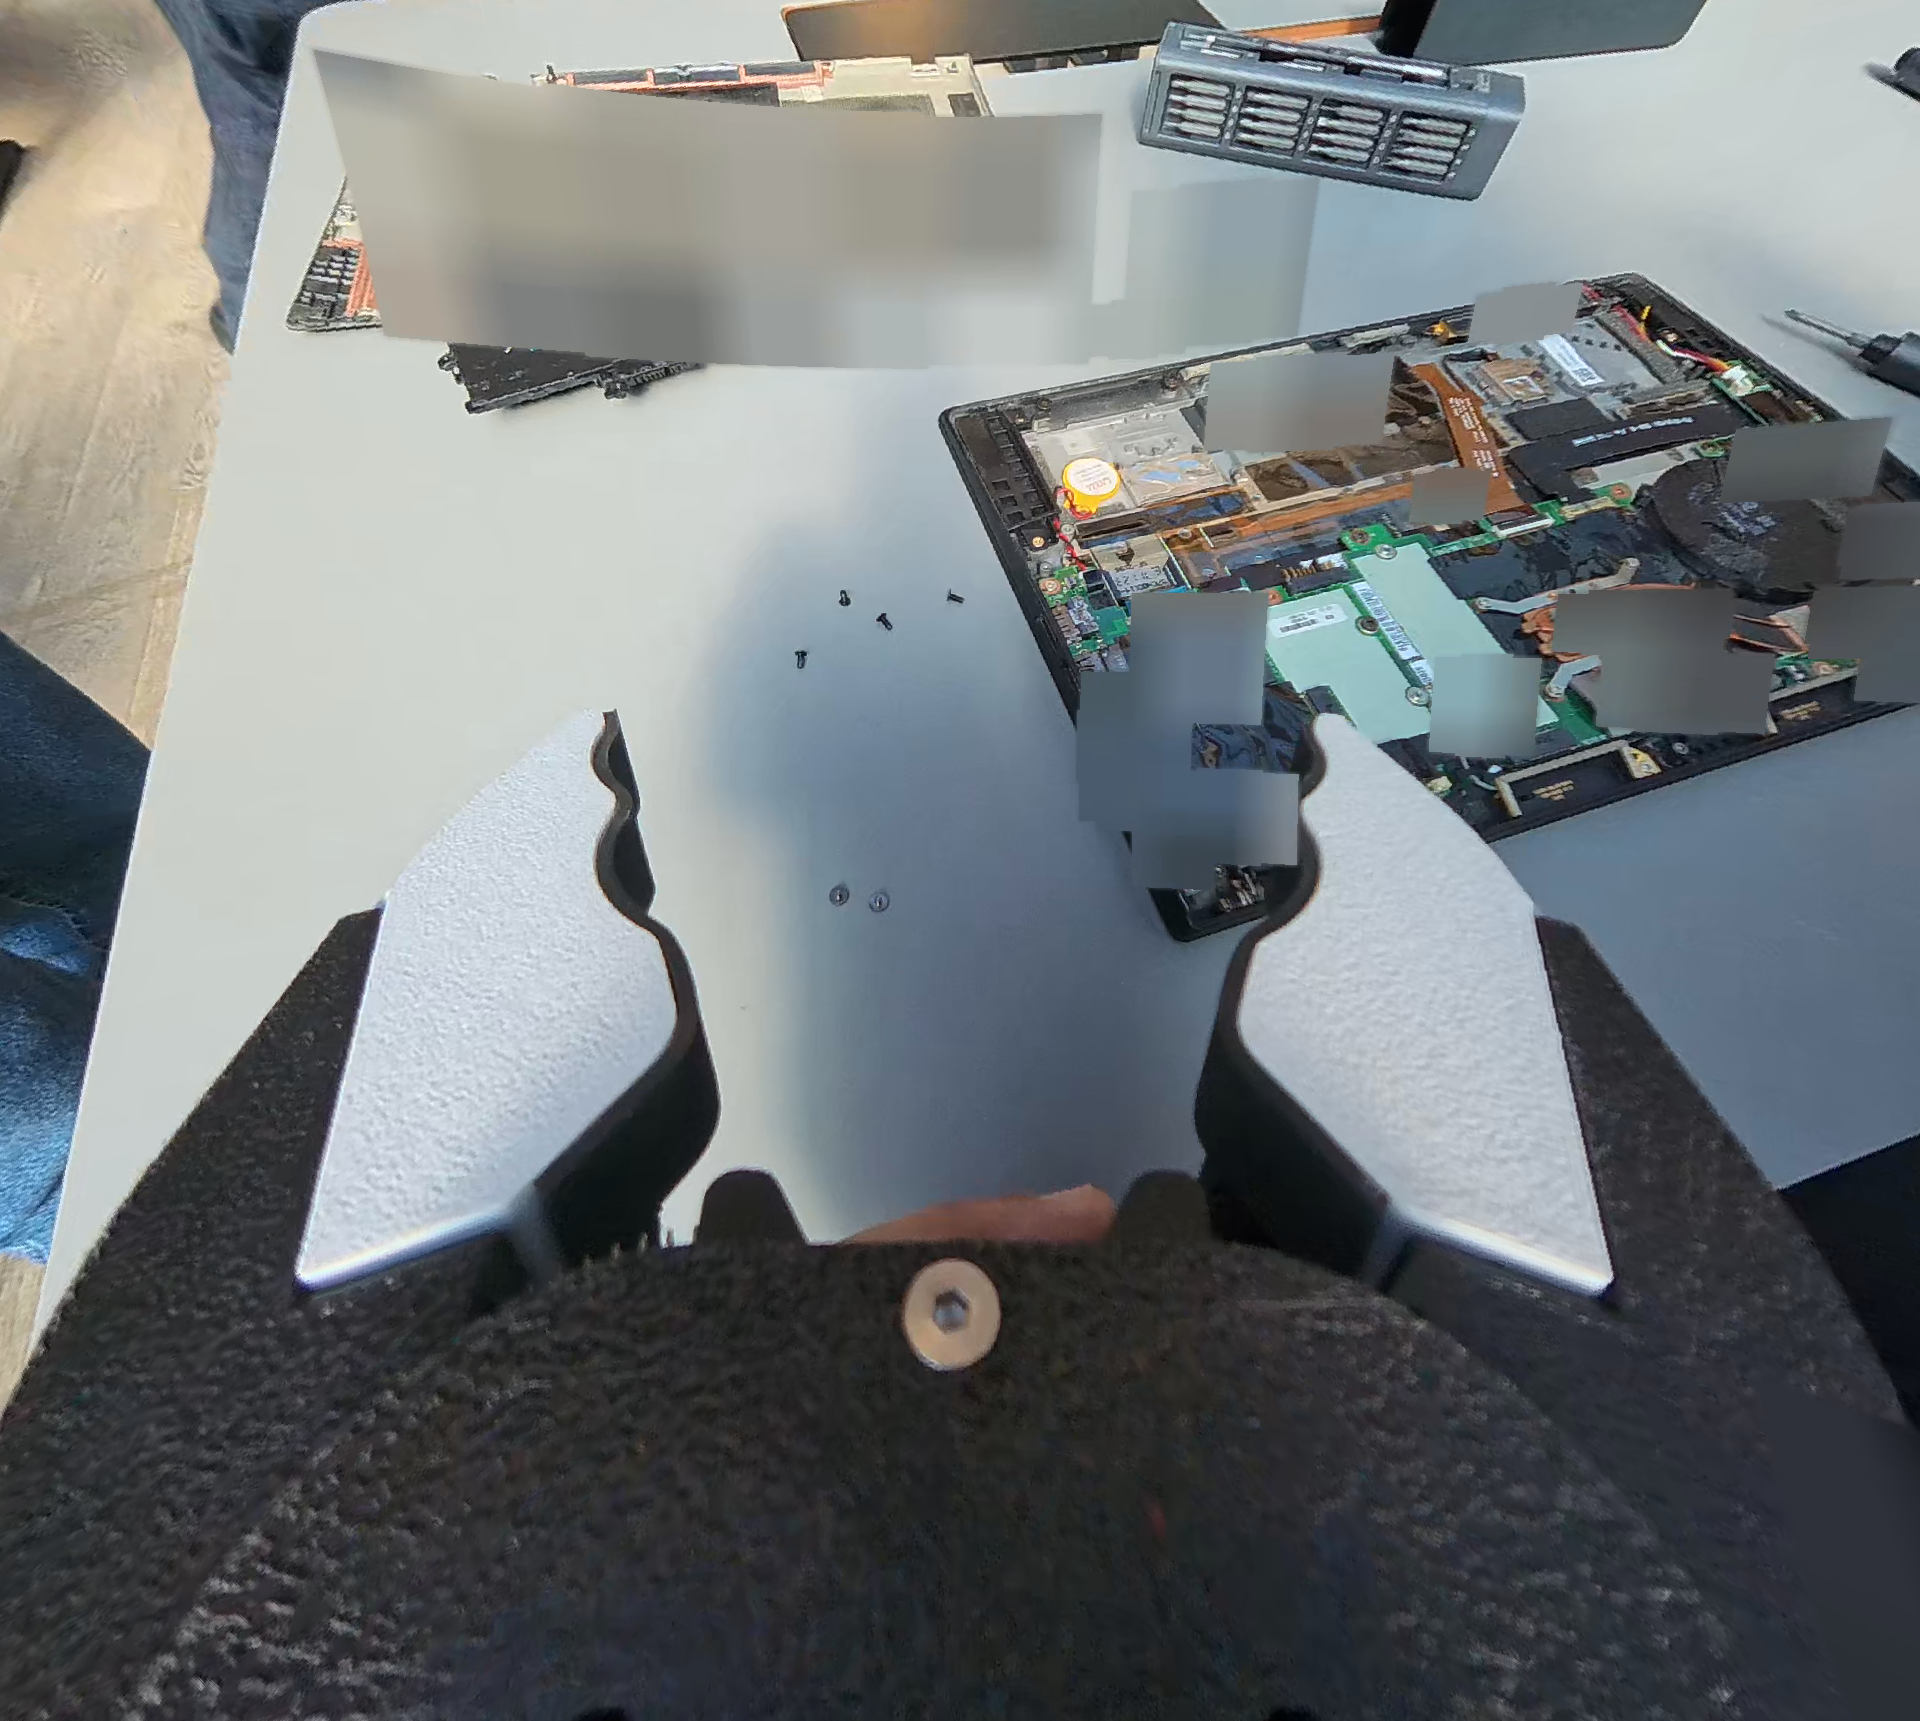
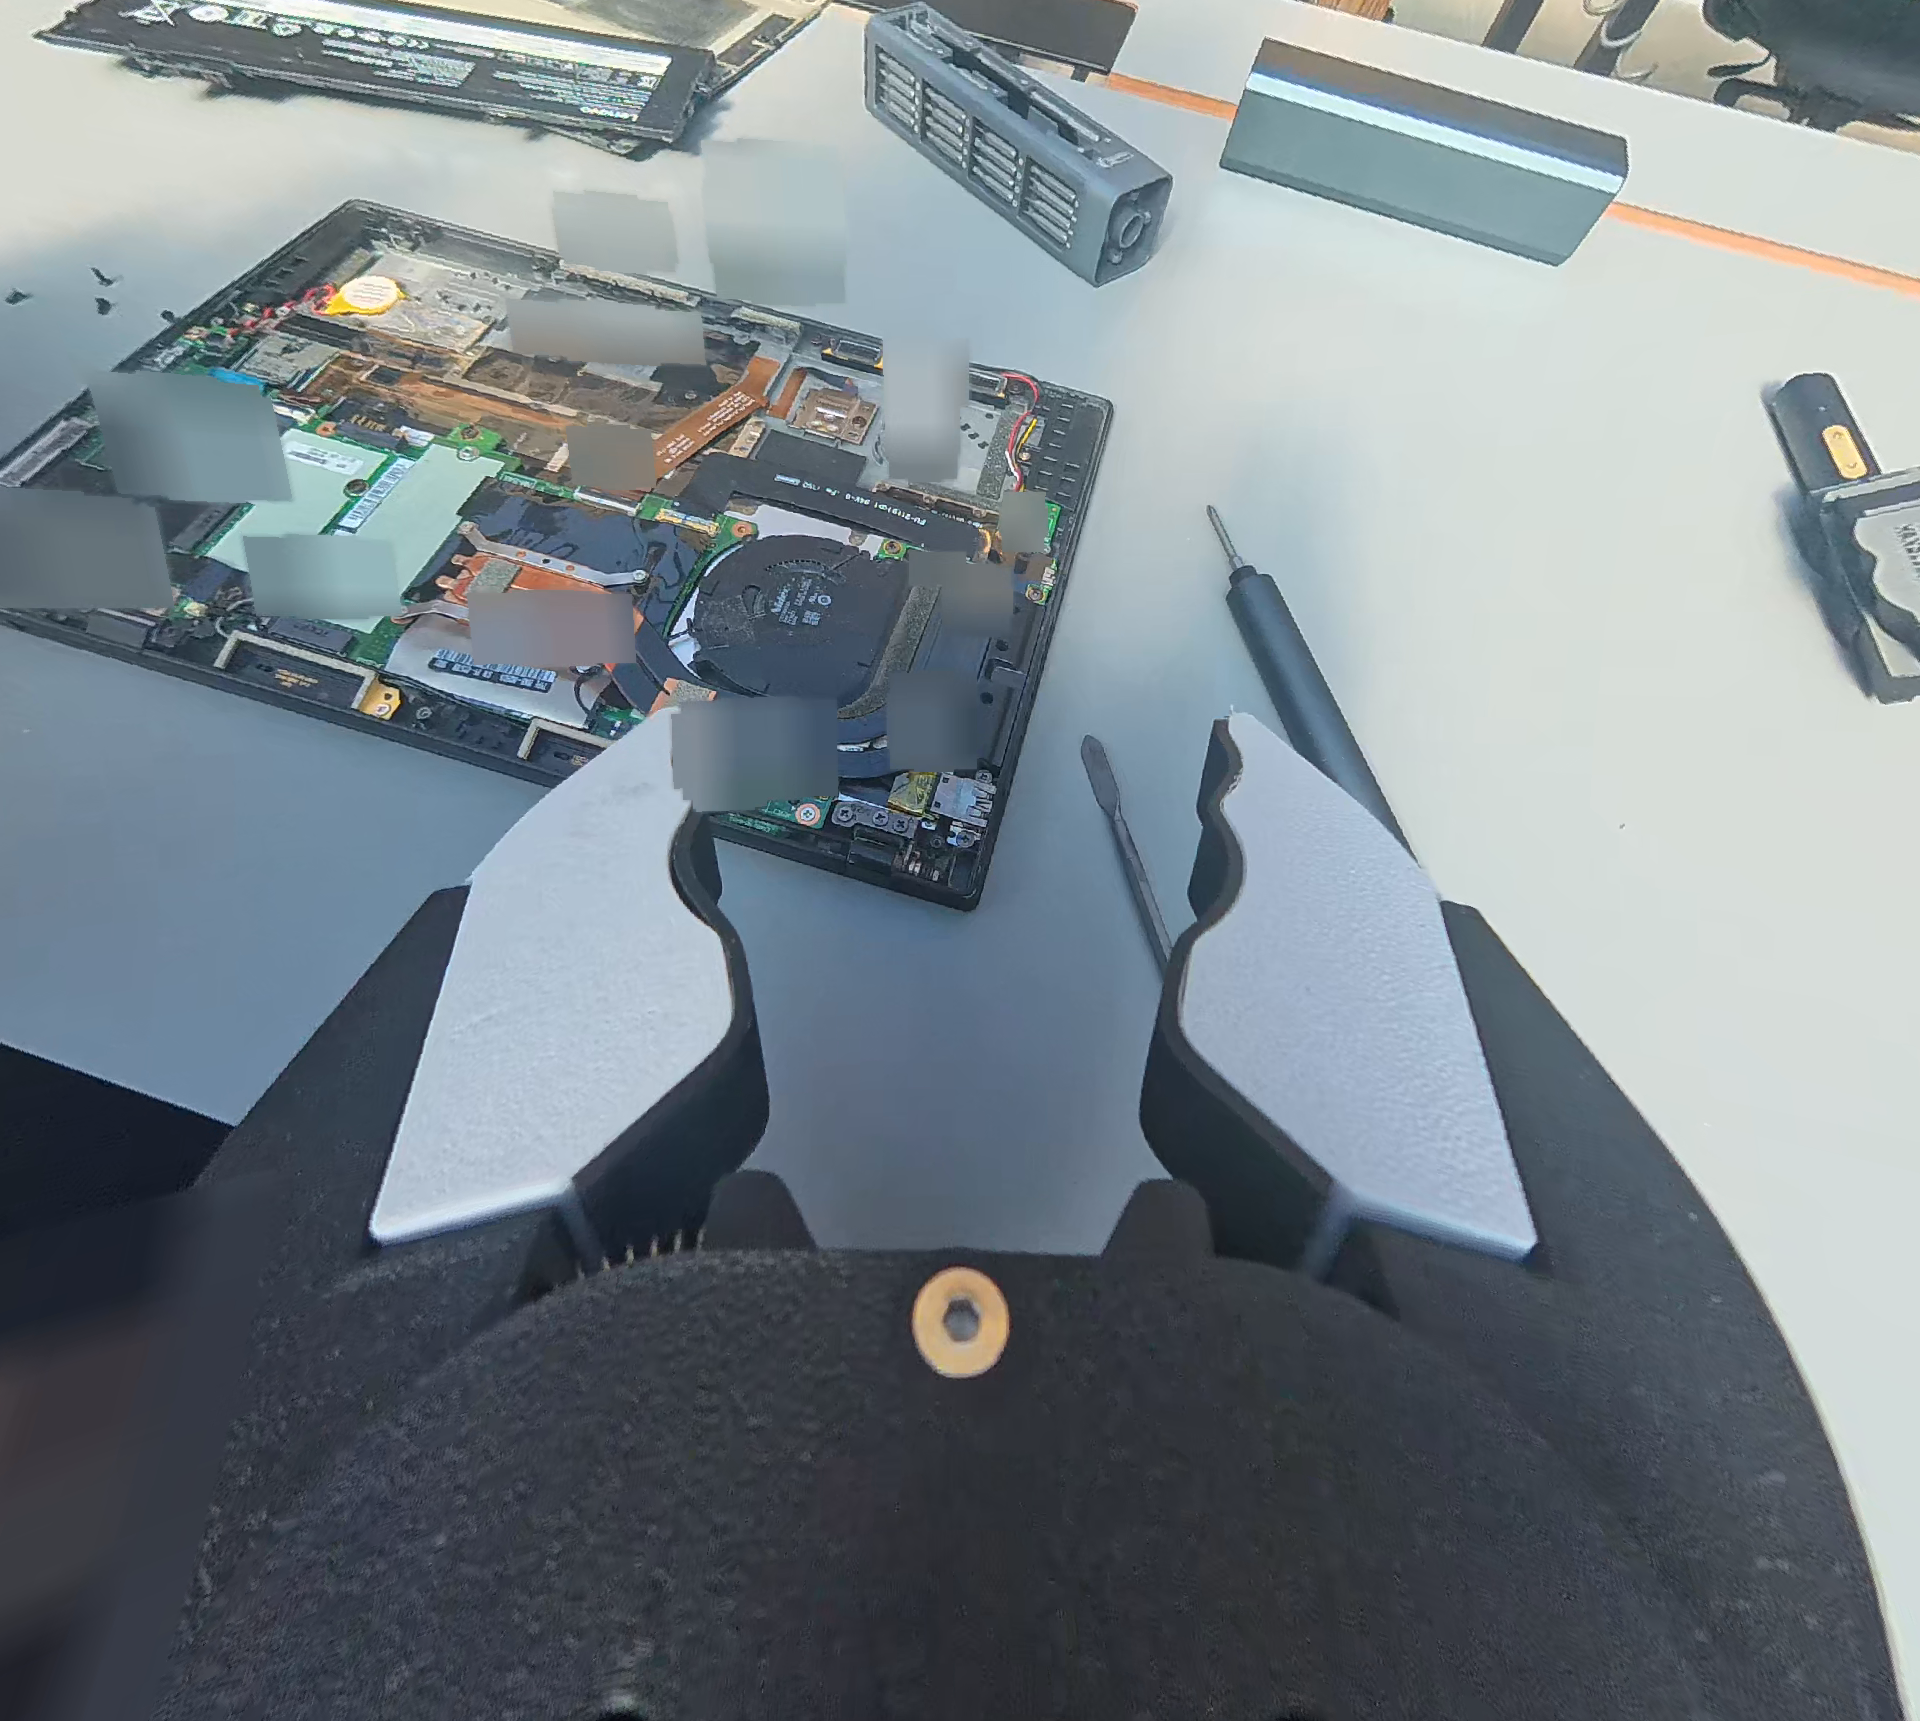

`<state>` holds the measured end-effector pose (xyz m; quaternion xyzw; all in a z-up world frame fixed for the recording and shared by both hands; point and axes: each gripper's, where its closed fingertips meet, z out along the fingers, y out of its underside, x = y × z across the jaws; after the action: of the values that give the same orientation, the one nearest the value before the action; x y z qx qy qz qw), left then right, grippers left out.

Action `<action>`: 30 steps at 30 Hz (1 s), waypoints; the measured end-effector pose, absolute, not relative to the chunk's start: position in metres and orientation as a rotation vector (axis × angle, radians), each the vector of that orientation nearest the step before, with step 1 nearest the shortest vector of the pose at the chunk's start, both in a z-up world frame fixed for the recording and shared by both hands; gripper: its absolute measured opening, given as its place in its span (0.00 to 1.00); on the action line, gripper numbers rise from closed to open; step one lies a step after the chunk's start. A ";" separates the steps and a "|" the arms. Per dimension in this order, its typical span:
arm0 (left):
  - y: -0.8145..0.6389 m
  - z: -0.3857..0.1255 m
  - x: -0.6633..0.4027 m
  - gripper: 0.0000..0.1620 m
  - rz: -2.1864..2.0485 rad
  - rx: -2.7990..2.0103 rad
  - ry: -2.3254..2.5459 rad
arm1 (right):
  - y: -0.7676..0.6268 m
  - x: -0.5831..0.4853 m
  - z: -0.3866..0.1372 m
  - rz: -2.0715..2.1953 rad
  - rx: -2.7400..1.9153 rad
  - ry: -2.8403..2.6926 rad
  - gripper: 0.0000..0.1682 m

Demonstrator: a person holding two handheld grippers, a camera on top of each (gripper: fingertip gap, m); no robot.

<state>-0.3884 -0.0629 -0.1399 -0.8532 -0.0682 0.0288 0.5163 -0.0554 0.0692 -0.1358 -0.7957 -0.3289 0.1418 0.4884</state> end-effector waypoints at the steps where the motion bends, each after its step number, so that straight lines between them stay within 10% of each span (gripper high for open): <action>1: -0.063 -0.140 -0.388 0.72 0.070 -2.050 -0.163 | 0.069 -0.055 -0.136 0.341 -1.934 -0.802 0.54; 18: -0.064 -0.140 -0.389 0.71 0.070 -2.052 -0.163 | 0.066 -0.065 -0.132 0.344 -1.919 -0.841 0.51; 22: -0.065 -0.135 -0.384 0.51 0.026 -2.032 -0.136 | 0.064 -0.067 -0.128 0.357 -1.898 -0.850 0.43; 24: -0.065 -0.134 -0.374 0.20 -0.047 -2.039 -0.071 | 0.058 -0.072 -0.124 0.390 -1.862 -0.896 0.23; 27: -0.065 -0.131 -0.368 0.00 -0.106 -2.020 -0.066 | 0.058 -0.071 -0.118 0.383 -1.830 -0.909 0.00; 30: -0.062 -0.133 -0.365 0.00 -0.142 -2.028 -0.059 | 0.059 -0.068 -0.118 0.363 -1.828 -0.954 0.00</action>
<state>-0.3646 -0.0624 -0.1332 -0.8480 -0.0249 -0.0594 0.5260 -0.0684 0.0589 -0.1177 -0.7559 -0.3946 0.1499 0.5004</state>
